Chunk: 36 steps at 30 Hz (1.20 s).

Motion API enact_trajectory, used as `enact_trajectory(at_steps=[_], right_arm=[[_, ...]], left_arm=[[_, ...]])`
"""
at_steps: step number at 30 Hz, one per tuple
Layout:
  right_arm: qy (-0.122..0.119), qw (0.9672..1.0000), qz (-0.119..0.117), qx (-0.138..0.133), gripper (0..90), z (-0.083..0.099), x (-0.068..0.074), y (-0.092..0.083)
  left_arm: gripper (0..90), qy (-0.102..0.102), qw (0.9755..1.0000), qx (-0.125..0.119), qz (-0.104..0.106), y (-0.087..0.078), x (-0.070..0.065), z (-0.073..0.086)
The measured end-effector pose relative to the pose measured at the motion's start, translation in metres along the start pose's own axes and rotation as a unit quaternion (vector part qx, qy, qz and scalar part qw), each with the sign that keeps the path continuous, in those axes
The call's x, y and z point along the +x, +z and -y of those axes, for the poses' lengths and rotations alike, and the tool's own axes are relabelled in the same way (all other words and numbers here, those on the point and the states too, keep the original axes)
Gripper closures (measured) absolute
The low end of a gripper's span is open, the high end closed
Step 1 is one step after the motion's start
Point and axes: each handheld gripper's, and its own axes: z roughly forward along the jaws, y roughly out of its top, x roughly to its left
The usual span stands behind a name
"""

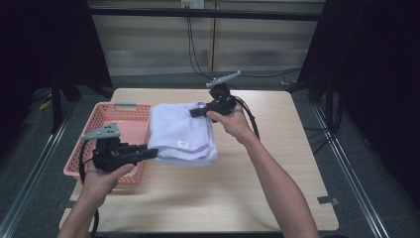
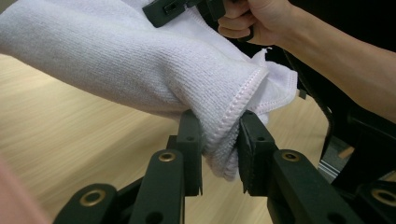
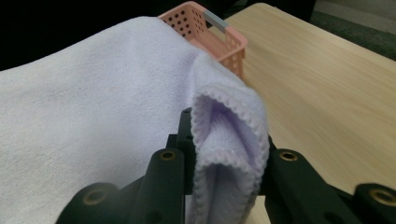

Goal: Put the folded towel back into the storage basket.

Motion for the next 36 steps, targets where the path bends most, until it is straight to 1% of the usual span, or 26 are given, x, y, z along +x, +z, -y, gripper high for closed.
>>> enact_trajectory(at_steps=[2,5,6,8,10,14,16,17,20,21,22,23,24,25,26,27,28,29,30,31,32,33,34,35,36], right_arm=[[-0.004,1.0,-0.006,0.002,74.0,-0.012,0.004,0.011],[-0.006,0.9998,-0.016,0.005,74.1,-0.03,0.008,0.032],[-0.007,0.9998,-0.02,0.005,74.1,-0.033,0.009,0.037],[-0.011,0.9996,-0.024,0.013,74.1,-0.044,0.014,0.053],[-0.012,0.9994,-0.027,0.017,74.2,-0.053,0.019,0.066],[-0.018,0.999,-0.034,0.024,74.4,-0.072,0.029,0.087],[-0.019,0.9989,-0.038,0.021,74.5,-0.081,0.034,0.097],[-0.019,0.9988,-0.04,0.022,74.5,-0.087,0.038,0.104],[-0.02,0.9985,-0.044,0.026,74.6,-0.096,0.045,0.122],[-0.017,0.9985,-0.045,0.025,74.6,-0.098,0.047,0.127],[-0.014,0.9986,-0.045,0.025,74.7,-0.099,0.049,0.134],[-0.009,0.9987,-0.044,0.025,74.7,-0.1,0.051,0.141],[-0.005,0.9986,-0.044,0.028,74.8,-0.1,0.053,0.15],[-0.005,0.9987,-0.042,0.029,74.9,-0.1,0.055,0.156],[-0.002,0.9987,-0.041,0.031,75.0,-0.099,0.056,0.163],[0.002,0.9987,-0.039,0.034,75.0,-0.097,0.058,0.172],[0.003,0.9987,-0.034,0.038,75.1,-0.096,0.06,0.179],[0.004,0.9987,-0.032,0.04,75.1,-0.094,0.061,0.185],[0.003,0.9989,-0.027,0.039,75.2,-0.093,0.063,0.191],[0.002,0.999,-0.022,0.04,75.2,-0.091,0.065,0.197],[0.004,0.999,-0.018,0.04,75.2,-0.089,0.065,0.202],[0.007,0.999,-0.015,0.041,75.3,-0.086,0.065,0.207],[0.009,0.9989,-0.007,0.046,75.2,-0.083,0.065,0.212],[0.011,0.9988,-0.001,0.048,75.2,-0.078,0.064,0.217],[0.014,0.9984,-0.001,0.054,75.2,-0.074,0.062,0.221]], left_arm=[[73.3,-0.009,0.9999,-0.006,-0.01,-0.012,0.009,0.004],[73.3,-0.024,0.9994,-0.015,-0.023,-0.028,0.023,0.009],[73.4,-0.032,0.9989,-0.02,-0.027,-0.034,0.027,0.011],[73.5,-0.043,0.9981,-0.028,-0.035,-0.046,0.035,0.014],[73.5,-0.047,0.9975,-0.032,-0.043,-0.056,0.041,0.016],[73.5,-0.06,0.9955,-0.045,-0.058,-0.078,0.051,0.02],[73.5,-0.066,0.9943,-0.052,-0.066,-0.091,0.057,0.022],[73.6,-0.066,0.9938,-0.053,-0.073,-0.097,0.06,0.023],[73.6,-0.074,0.9918,-0.058,-0.086,-0.112,0.068,0.028],[73.6,-0.082,0.9905,-0.061,-0.092,-0.117,0.072,0.031],[73.7,-0.086,0.9897,-0.057,-0.099,-0.121,0.076,0.034],[73.7,-0.096,0.9882,-0.06,-0.103,-0.125,0.081,0.04],[73.8,-0.101,0.9874,-0.06,-0.106,-0.128,0.084,0.043],[73.8,-0.108,0.9862,-0.059,-0.111,-0.13,0.088,0.047],[73.8,-0.116,0.9847,-0.053,-0.119,-0.133,0.093,0.052],[73.9,-0.123,0.9834,-0.053,-0.122,-0.136,0.097,0.056],[73.9,-0.126,0.9831,-0.051,-0.122,-0.138,0.101,0.059],[73.9,-0.135,0.981,-0.048,-0.131,-0.139,0.105,0.063],[74.0,-0.133,0.979,-0.038,-0.149,-0.139,0.108,0.065],[74.0,-0.133,0.9775,-0.026,-0.162,-0.139,0.111,0.068],[73.9,-0.139,0.9775,-0.022,-0.158,-0.137,0.115,0.072],[73.9,-0.142,0.9766,-0.014,-0.161,-0.133,0.117,0.076],[73.8,-0.146,0.9746,-0.004,-0.17,-0.13,0.119,0.08],[73.7,-0.148,0.9733,0.004,-0.176,-0.126,0.122,0.083],[73.5,-0.151,0.9726,0.009,-0.177,-0.123,0.123,0.086]])
